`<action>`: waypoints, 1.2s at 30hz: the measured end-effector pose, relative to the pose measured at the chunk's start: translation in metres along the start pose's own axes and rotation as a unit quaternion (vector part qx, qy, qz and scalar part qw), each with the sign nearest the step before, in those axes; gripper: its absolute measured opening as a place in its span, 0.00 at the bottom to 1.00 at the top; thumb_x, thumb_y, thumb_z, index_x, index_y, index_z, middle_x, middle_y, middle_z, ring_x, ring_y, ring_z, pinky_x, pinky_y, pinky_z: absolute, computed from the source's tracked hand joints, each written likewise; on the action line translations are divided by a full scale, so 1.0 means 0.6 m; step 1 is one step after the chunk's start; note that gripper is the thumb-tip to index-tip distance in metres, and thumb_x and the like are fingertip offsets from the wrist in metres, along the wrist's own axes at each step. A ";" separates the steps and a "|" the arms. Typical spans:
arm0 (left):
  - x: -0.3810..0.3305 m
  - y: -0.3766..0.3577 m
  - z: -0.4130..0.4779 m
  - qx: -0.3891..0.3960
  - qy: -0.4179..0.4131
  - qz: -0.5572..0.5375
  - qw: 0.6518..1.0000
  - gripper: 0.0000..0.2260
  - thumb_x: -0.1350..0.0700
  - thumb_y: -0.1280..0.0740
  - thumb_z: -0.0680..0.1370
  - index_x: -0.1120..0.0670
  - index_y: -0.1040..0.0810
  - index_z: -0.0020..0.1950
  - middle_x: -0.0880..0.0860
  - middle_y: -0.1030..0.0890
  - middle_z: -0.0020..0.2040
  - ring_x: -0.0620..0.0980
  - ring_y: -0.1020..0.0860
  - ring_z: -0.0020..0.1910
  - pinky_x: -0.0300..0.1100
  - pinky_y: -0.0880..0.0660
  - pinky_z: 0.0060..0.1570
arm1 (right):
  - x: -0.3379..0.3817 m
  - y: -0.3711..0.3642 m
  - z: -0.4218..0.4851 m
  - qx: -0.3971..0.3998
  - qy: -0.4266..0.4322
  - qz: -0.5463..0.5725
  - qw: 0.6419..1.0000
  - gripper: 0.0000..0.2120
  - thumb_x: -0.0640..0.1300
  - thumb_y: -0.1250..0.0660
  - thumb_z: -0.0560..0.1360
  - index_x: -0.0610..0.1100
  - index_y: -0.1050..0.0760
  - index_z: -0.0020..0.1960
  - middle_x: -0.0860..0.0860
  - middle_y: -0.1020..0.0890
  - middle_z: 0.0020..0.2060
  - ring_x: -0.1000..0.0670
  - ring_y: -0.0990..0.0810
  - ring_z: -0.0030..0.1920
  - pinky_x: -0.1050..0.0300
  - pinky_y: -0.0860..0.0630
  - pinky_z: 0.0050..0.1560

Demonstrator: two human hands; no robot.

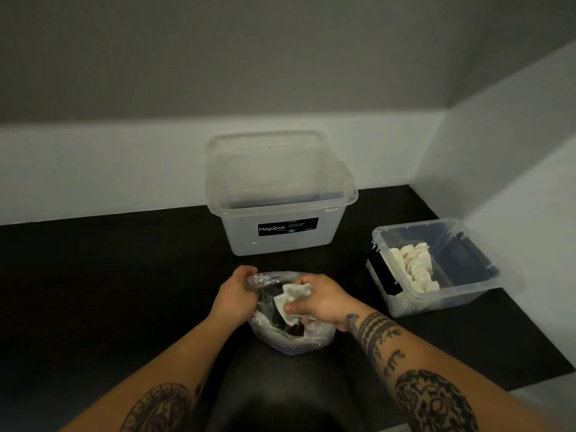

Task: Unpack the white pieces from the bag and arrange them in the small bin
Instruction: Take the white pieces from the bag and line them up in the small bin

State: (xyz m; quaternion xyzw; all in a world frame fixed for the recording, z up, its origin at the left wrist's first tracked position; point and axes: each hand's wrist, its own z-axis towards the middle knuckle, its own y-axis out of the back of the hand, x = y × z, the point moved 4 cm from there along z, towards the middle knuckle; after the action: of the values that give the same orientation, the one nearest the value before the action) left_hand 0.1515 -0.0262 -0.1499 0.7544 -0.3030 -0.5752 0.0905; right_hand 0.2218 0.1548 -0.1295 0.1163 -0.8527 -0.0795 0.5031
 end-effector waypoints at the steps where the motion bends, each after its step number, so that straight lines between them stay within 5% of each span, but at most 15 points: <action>1: -0.005 0.002 -0.002 0.007 -0.010 -0.019 1.000 0.23 0.60 0.32 0.79 0.48 0.29 0.74 0.50 0.23 0.67 0.49 0.21 0.61 0.50 0.21 0.62 | 0.006 0.004 -0.005 -0.002 -0.001 0.055 0.998 0.15 0.36 0.22 0.71 0.43 0.21 0.56 0.44 0.15 0.51 0.47 0.14 0.50 0.57 0.17 0.41; 4: -0.029 0.015 -0.011 -0.031 -0.073 -0.103 0.991 0.21 0.62 0.33 0.80 0.44 0.27 0.70 0.49 0.27 0.71 0.49 0.26 0.68 0.52 0.25 0.67 | 0.025 0.014 -0.016 -0.008 -0.011 0.198 0.980 0.18 0.36 0.24 0.73 0.40 0.23 0.61 0.43 0.15 0.54 0.46 0.14 0.52 0.57 0.17 0.43; 7: -0.067 0.024 -0.028 -0.081 -0.143 -0.177 0.970 0.14 0.63 0.36 0.82 0.46 0.21 0.60 0.49 0.21 0.63 0.45 0.22 0.63 0.50 0.25 0.67 | 0.044 0.015 -0.020 -0.007 -0.015 0.295 0.955 0.17 0.37 0.25 0.75 0.40 0.23 0.62 0.43 0.15 0.52 0.46 0.14 0.48 0.60 0.19 0.38; 10: -0.094 0.009 -0.034 0.009 -0.181 -0.240 0.954 0.13 0.67 0.35 0.79 0.52 0.20 0.58 0.53 0.16 0.56 0.51 0.18 0.59 0.52 0.21 0.62 | 0.061 0.012 -0.020 -0.017 -0.032 0.360 0.932 0.14 0.38 0.27 0.76 0.39 0.21 0.61 0.44 0.14 0.48 0.48 0.14 0.45 0.61 0.19 0.37; 15: -0.100 -0.014 -0.039 0.104 -0.212 -0.206 0.950 0.20 0.68 0.30 0.78 0.52 0.21 0.66 0.52 0.16 0.60 0.48 0.18 0.61 0.44 0.20 0.60 | 0.067 0.010 -0.018 -0.017 -0.090 0.445 0.891 0.11 0.41 0.28 0.78 0.38 0.19 0.59 0.44 0.14 0.47 0.48 0.15 0.44 0.61 0.18 0.36; 20: -0.092 -0.018 -0.030 0.069 -0.176 -0.199 0.961 0.13 0.61 0.36 0.84 0.45 0.19 0.61 0.50 0.13 0.54 0.48 0.15 0.56 0.41 0.19 0.56 | 0.062 0.003 -0.021 0.008 -0.123 0.413 0.902 0.14 0.45 0.29 0.79 0.39 0.20 0.61 0.44 0.14 0.45 0.48 0.15 0.39 0.64 0.21 0.30; 23: -0.088 -0.018 -0.019 0.078 -0.109 -0.274 0.952 0.13 0.62 0.40 0.85 0.49 0.22 0.65 0.57 0.14 0.55 0.55 0.14 0.52 0.51 0.18 0.55 | 0.055 0.009 -0.018 -0.011 -0.110 0.397 0.911 0.12 0.44 0.28 0.78 0.39 0.19 0.59 0.43 0.15 0.45 0.51 0.17 0.35 0.66 0.24 0.28; 27: -0.081 -0.011 -0.008 0.121 -0.048 -0.221 0.966 0.16 0.60 0.38 0.85 0.48 0.34 0.72 0.61 0.14 0.44 0.55 0.16 0.36 0.45 0.21 0.34 | 0.061 0.030 -0.013 -0.083 -0.014 0.370 0.925 0.17 0.41 0.25 0.75 0.37 0.21 0.62 0.45 0.14 0.44 0.50 0.16 0.39 0.60 0.21 0.36; 30: -0.082 -0.011 -0.004 0.142 -0.046 -0.143 0.978 0.16 0.56 0.37 0.85 0.49 0.34 0.72 0.62 0.16 0.44 0.52 0.20 0.34 0.44 0.27 0.32 | 0.074 0.028 -0.020 -0.063 0.019 0.301 0.951 0.13 0.37 0.24 0.74 0.38 0.20 0.57 0.45 0.14 0.45 0.50 0.14 0.39 0.60 0.20 0.36; 36: -0.086 -0.007 0.005 0.113 -0.019 -0.225 0.968 0.15 0.50 0.37 0.85 0.54 0.30 0.70 0.56 0.18 0.38 0.53 0.23 0.32 0.42 0.30 0.26 | 0.071 0.023 -0.011 -0.123 0.035 0.227 0.966 0.14 0.35 0.23 0.72 0.39 0.20 0.56 0.43 0.14 0.49 0.47 0.13 0.45 0.58 0.18 0.39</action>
State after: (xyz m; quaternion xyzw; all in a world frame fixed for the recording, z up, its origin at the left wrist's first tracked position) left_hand 0.1424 0.0070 -0.1111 0.7973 -0.1901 -0.5573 -0.1330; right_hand 0.2063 0.1563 -0.0871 -0.1400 -0.8226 -0.0633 0.5475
